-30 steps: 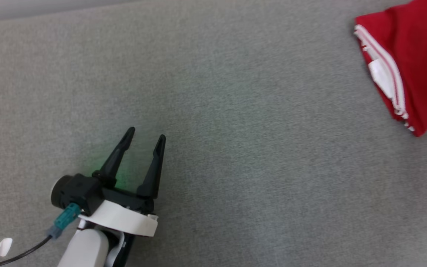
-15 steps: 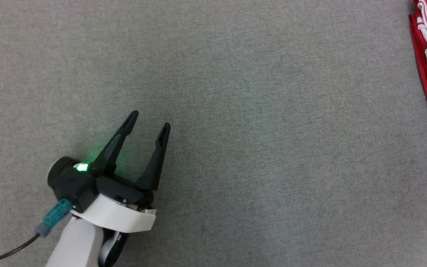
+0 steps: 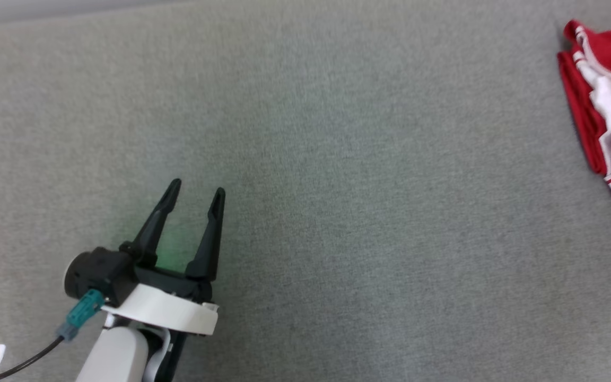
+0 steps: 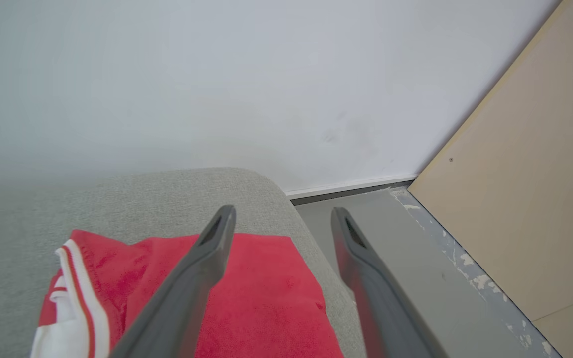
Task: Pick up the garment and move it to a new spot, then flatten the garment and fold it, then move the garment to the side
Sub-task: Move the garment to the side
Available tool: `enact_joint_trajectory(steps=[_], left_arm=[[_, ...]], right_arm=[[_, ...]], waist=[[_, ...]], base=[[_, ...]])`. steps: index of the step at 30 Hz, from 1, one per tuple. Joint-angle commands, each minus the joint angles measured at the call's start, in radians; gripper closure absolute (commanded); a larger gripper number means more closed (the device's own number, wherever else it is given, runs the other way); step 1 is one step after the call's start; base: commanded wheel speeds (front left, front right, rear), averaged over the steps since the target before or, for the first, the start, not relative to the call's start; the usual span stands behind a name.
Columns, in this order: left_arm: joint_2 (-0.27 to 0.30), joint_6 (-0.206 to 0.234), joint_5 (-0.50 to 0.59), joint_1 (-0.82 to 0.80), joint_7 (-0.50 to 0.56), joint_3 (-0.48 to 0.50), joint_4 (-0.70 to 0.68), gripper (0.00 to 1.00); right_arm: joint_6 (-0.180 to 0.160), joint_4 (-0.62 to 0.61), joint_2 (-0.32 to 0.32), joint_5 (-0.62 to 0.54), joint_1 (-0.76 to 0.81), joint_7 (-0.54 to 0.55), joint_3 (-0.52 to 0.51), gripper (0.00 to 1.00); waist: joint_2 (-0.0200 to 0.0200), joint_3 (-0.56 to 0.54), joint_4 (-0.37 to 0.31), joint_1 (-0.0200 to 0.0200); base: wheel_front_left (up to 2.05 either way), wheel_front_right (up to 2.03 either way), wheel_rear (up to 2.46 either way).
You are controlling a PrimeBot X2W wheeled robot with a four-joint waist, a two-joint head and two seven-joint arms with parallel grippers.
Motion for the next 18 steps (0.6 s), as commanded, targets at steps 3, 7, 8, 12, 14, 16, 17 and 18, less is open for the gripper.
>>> enact_joint_trajectory(steps=[3, 7, 8, 12, 14, 16, 17, 18], left_arm=[[-0.014, 0.005, -0.004, 0.035, 0.000, 0.030, 0.008, 0.00], [-0.031, 0.016, 0.001, 0.069, 0.001, 0.073, 0.017, 0.00], [-0.035, 0.017, 0.002, 0.078, 0.001, 0.082, 0.017, 0.00], [-0.044, 0.027, -0.002, 0.110, 0.001, 0.127, 0.028, 0.00], [-0.046, 0.028, 0.001, 0.122, 0.001, 0.147, 0.031, 0.00], [-0.045, 0.032, 0.009, 0.135, 0.001, 0.163, 0.035, 0.00], [-0.044, 0.034, 0.017, 0.141, 0.001, 0.172, 0.035, 0.00], [-0.046, 0.035, 0.017, 0.149, 0.001, 0.179, 0.036, 0.00]], right_arm=[[0.000, -0.027, 0.048, -0.046, 0.017, -0.053, 0.025, 0.00], [0.000, -0.087, 0.106, -0.052, 0.044, -0.091, 0.079, 0.00], [0.000, -0.107, 0.116, -0.045, 0.053, -0.096, 0.096, 0.00], [0.000, -0.205, 0.158, 0.032, 0.116, -0.107, 0.175, 0.00], [0.000, -0.259, 0.168, 0.099, 0.157, -0.106, 0.193, 0.00], [0.000, -0.321, 0.161, 0.135, 0.210, -0.098, 0.226, 0.00], [0.000, -0.360, 0.159, 0.162, 0.238, -0.096, 0.239, 0.00], [0.000, -0.397, 0.150, 0.175, 0.269, -0.094, 0.250, 0.00]], waist=[[0.0000, -0.118, -0.002, -0.0001], [0.0000, -0.210, -0.002, -0.0001], [0.0000, -0.230, -0.001, -0.0001], [0.0000, -0.307, 0.004, -0.0001], [0.0000, -0.338, 0.004, -0.0001], [0.0000, -0.368, 0.007, -0.0001], [0.0000, -0.382, 0.009, -0.0001], [0.0000, -0.395, 0.011, -0.0001]], base=[[0.00, 0.00, 0.00], [0.00, 0.00, 0.00], [0.00, 0.00, 0.00], [0.00, 0.00, 0.00], [0.00, 0.00, 0.00], [0.00, 0.00, 0.00], [0.00, 0.00, 0.00], [0.00, 0.00, 0.00]])
